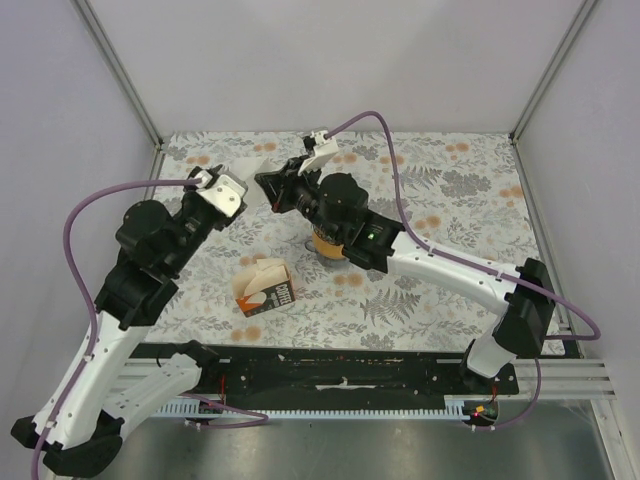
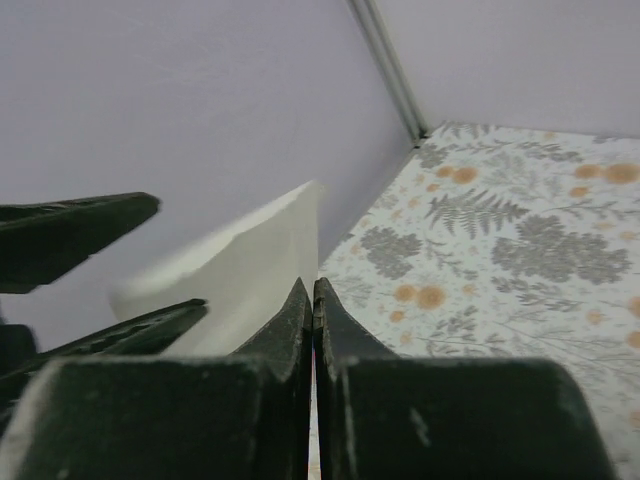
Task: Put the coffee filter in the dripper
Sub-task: Adjust the coffee filter.
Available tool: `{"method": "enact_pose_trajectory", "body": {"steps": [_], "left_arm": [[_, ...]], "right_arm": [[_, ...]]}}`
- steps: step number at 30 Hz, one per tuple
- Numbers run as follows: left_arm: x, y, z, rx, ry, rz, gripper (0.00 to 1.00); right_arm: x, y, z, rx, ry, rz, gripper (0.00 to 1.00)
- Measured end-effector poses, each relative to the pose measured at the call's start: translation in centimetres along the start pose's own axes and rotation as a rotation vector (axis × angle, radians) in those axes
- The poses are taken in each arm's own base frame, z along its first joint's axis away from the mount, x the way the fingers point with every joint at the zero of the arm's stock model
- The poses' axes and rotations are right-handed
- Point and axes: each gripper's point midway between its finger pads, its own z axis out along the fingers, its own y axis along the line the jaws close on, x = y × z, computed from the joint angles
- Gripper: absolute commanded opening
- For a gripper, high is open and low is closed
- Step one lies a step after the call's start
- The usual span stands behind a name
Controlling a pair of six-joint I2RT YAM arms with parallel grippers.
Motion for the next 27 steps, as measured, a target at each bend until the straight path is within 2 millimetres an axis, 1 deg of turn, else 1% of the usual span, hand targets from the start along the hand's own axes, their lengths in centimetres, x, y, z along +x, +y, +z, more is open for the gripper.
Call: {"method": "enact_pose_trajectory", "body": {"steps": [4,7,10,13,15,18,20,23,26,27], "left_arm": [[-0.9,0.3,-1.0,0.011,0.011,-0.075,0.58],[-1.1,0.3,-1.5,0.014,0.017,-0.111,0.58],[-0.9,0.0,-1.7,0.027,0.029,-0.127,0.59],[-0.4,-1.1,-1.4,0.074,0.047,-0.142,0.71],[-0.3,-1.8,-1.1,0.108,0.047,-0.153,0.78],[-0.5,-2.8,-0.8,0.154,0.037,-0.168,0.79],[-0.5,-3.2,-0.5,0.169,0.039,-0.169,0.76],[-0.4,-3.1,0.0,0.156,0.041,-0.164,0.61],[-0.4,-2.5,0.4,0.120,0.034,-0.143,0.54],[-0.4,-2.4,0.6,0.110,0.033,-0.138,0.50]], "right_arm": [[-0.1,-1.8,-0.2,0.070,-0.001,-0.123,0.00],[-0.8,-2.8,-0.5,0.123,-0.001,-0.200,0.00],[-2.0,-2.6,-0.7,0.149,-0.014,-0.251,0.00],[-3.2,-1.9,-0.8,0.154,-0.034,-0.281,0.00],[-3.5,-1.5,-0.9,0.154,-0.037,-0.295,0.00],[-3.8,-1.4,-1.0,0.162,-0.039,-0.313,0.00],[-3.6,-1.1,-1.1,0.160,-0.030,-0.328,0.00],[-3.5,-0.7,-1.2,0.153,-0.025,-0.345,0.00],[-3.5,0.3,-1.1,0.133,-0.027,-0.353,0.00],[-3.5,0.5,-1.1,0.128,-0.027,-0.356,0.00]]}}
